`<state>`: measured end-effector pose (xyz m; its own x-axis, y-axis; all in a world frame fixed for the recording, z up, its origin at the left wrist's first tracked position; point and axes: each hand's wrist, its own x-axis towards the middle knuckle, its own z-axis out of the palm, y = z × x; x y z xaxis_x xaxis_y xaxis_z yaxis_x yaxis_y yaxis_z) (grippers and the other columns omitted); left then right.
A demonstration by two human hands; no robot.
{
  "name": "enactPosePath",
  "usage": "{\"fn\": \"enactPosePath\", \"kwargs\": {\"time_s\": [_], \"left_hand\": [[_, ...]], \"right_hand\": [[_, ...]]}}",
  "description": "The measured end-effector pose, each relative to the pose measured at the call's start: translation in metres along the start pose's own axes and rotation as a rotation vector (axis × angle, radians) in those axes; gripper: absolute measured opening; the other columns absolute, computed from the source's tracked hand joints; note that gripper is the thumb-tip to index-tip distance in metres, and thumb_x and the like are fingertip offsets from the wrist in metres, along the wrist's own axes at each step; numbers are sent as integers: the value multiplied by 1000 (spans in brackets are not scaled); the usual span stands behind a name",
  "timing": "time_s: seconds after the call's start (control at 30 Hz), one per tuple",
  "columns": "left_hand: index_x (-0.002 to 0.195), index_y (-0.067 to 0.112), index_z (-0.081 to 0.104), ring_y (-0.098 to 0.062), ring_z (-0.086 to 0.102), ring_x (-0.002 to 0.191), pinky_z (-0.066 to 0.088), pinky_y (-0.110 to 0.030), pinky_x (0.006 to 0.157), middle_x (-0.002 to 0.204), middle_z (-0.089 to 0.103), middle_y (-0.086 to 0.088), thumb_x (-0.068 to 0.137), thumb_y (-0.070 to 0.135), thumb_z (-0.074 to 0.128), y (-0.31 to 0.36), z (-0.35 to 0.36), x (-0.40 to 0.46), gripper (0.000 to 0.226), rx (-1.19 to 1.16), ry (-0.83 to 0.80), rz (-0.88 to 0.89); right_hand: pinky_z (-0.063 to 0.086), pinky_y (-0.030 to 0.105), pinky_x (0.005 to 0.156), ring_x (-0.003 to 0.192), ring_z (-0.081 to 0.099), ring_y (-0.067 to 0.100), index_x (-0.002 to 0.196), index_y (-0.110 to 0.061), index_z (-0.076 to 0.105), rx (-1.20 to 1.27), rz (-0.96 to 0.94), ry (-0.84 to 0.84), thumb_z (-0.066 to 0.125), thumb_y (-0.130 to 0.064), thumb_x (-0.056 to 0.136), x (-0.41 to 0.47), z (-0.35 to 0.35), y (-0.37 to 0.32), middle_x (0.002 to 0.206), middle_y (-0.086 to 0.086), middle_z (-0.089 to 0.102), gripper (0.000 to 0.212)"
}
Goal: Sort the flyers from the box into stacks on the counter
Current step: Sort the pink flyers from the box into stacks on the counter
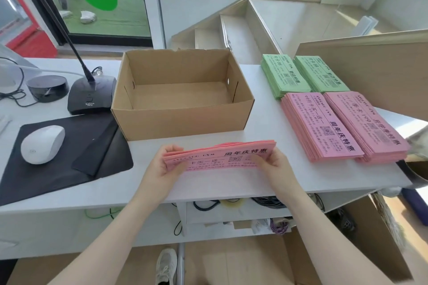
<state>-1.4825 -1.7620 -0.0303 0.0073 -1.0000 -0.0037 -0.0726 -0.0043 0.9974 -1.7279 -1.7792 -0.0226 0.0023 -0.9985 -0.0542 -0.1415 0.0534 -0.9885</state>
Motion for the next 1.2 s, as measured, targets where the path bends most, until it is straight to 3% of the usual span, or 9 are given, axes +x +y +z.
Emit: {"fn": "enactPosePath", "kwargs": {"time_s": [0.23, 0.37, 0.5, 0.63, 0.73, 0.83, 1.03, 1.1, 1.2], "left_hand": [[103, 16, 53, 1, 61, 92, 50, -18, 84, 100, 65, 2, 90, -4, 49, 4, 0, 12, 24, -12, 59, 64], [121, 16, 51, -5, 57, 109, 45, -30, 99, 116, 63, 6, 94, 0, 45, -9, -1, 17, 32, 117, -27, -29], [114, 29, 50, 9, 56, 103, 41, -8, 88, 111, 61, 18, 94, 3, 46, -8, 3, 12, 33, 199, -14, 48], [119, 22, 49, -3, 57, 97, 41, -12, 85, 101, 59, 19, 94, 5, 47, -8, 7, 17, 30, 308, -1, 25], [114, 26, 51, 12, 55, 88, 38, -4, 75, 96, 59, 26, 94, 7, 48, 8, 11, 19, 28, 302, -3, 108], [100, 39, 49, 13, 57, 84, 41, -4, 74, 87, 65, 29, 93, 4, 48, 32, 19, 20, 35, 252, -48, 213], [101, 34, 55, -1, 56, 69, 47, -16, 58, 86, 66, 22, 90, 6, 51, 70, 48, 49, 30, 47, -172, 308], [97, 38, 55, -9, 57, 70, 50, -22, 58, 84, 66, 18, 92, 2, 49, 79, 54, 60, 37, 33, -224, 285], [89, 51, 57, -27, 61, 85, 55, -41, 75, 90, 67, 9, 92, 8, 50, 91, 61, 74, 44, 73, -323, 257]], "right_hand": [[49, 20, 86, 101, 61, 8, 104, -31, 56, -46, -156, 100, 47, -4, 94, 4, 4, -7, 106, -5, 66, 29], [48, 24, 90, 100, 59, 0, 103, -38, 54, -76, -55, 88, 45, -2, 94, 0, 12, 8, 105, -12, 64, 38], [47, 22, 89, 102, 59, 5, 103, -35, 53, -82, -88, 204, 47, -4, 94, -6, 7, 11, 105, -9, 64, 33], [47, 25, 88, 103, 58, 9, 104, -39, 51, -170, -30, 136, 46, -4, 94, -8, 6, 13, 105, -11, 63, 36], [48, 17, 82, 102, 60, 5, 105, -40, 51, -78, -56, 160, 45, -3, 94, -12, -2, 5, 106, -13, 64, 39], [53, 26, 82, 102, 62, 10, 113, -28, 52, 48, -80, 176, 45, 0, 93, -16, -16, -5, 111, -4, 65, 35], [49, 53, 90, 107, 60, 28, 110, -21, 50, 250, -22, 316, 44, 4, 91, -12, -46, -32, 112, 5, 64, 32], [49, 49, 93, 106, 59, 21, 119, -19, 42, 197, -17, 379, 49, 2, 90, -11, -53, -41, 116, 5, 59, 36], [35, 32, 102, 121, 41, 8, 137, -26, 24, -148, -35, 540, 64, -11, 85, -11, -66, -53, 135, -4, 40, 68]]}}
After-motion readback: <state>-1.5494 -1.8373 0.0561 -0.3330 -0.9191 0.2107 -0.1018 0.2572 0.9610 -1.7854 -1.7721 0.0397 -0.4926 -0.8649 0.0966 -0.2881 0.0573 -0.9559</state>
